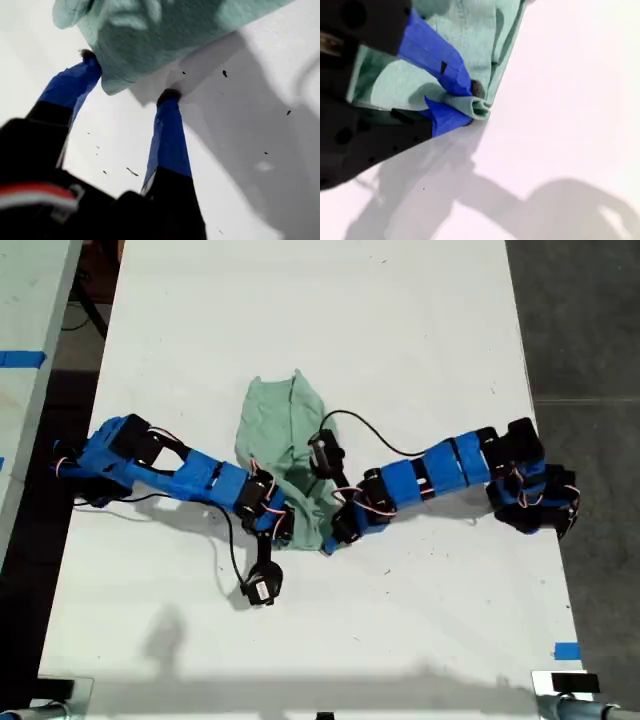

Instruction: Fold t shirt

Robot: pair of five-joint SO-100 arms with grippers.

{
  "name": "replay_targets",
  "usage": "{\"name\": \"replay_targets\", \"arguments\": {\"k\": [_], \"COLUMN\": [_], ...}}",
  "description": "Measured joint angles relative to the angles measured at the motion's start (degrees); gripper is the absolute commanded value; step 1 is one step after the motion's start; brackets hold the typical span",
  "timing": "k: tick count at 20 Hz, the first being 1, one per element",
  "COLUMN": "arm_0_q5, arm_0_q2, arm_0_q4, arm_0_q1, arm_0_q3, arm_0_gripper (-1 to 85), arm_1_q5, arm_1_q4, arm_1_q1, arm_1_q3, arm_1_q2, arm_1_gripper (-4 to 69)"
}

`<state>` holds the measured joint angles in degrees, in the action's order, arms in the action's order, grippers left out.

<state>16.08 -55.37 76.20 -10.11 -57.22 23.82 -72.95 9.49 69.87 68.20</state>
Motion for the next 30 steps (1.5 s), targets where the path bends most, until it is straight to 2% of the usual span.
{"name": "replay_targets", "arguments": {"k": [1,5,6,7,12,14,17,19,21,24,27,30], "arm_0_q5": [-0.18,-0.62,-0.79,-0.79,-0.88,-0.79,-0.26,0.44,0.97,1.41,-3.96,-11.51], "arm_0_q2": [0.09,0.09,0.09,0.09,0.09,0.09,0.26,-2.81,-8.26,-16.7,-28.21,-36.83], "arm_0_q4": [-0.09,-1.05,-1.14,-1.32,-1.85,-3.6,-9.76,-10.72,-6.42,5.1,10.28,11.25], "arm_0_q1": [0.0,0.0,0.0,0.0,-0.09,-1.49,-7.82,-11.34,-11.6,-8.44,0.53,8.96], "arm_0_q3": [0.0,0.0,0.0,0.0,0.0,0.0,-0.09,-0.09,-0.09,-3.69,-11.16,-16.44], "arm_0_gripper": [-0.2,-0.2,-0.2,-0.2,-0.3,-0.3,-0.3,-0.3,-0.3,-0.3,-0.3,-0.3], "arm_1_q5": [0.0,0.0,0.0,0.0,-0.62,-2.64,-6.24,-6.33,-3.43,1.67,5.89,7.56], "arm_1_q4": [0.44,3.78,5.01,6.33,7.73,6.77,6.77,7.38,6.77,6.77,6.68,4.75], "arm_1_q1": [-0.18,-0.53,-0.62,-0.62,-0.53,2.55,10.72,13.54,13.1,7.47,-1.49,-9.14], "arm_1_q3": [0.0,0.0,0.0,0.0,-4.22,-8.17,-12.74,-13.45,-13.45,-11.34,-7.65,-4.48], "arm_1_q2": [0.0,-1.14,-2.11,-2.29,-4.39,-6.24,-9.14,-7.56,-2.55,8.96,17.93,23.73], "arm_1_gripper": [20.3,18.6,12.1,-0.6,-0.5,-0.5,-0.5,-0.5,-0.5,-0.5,-0.2,0.0]}}
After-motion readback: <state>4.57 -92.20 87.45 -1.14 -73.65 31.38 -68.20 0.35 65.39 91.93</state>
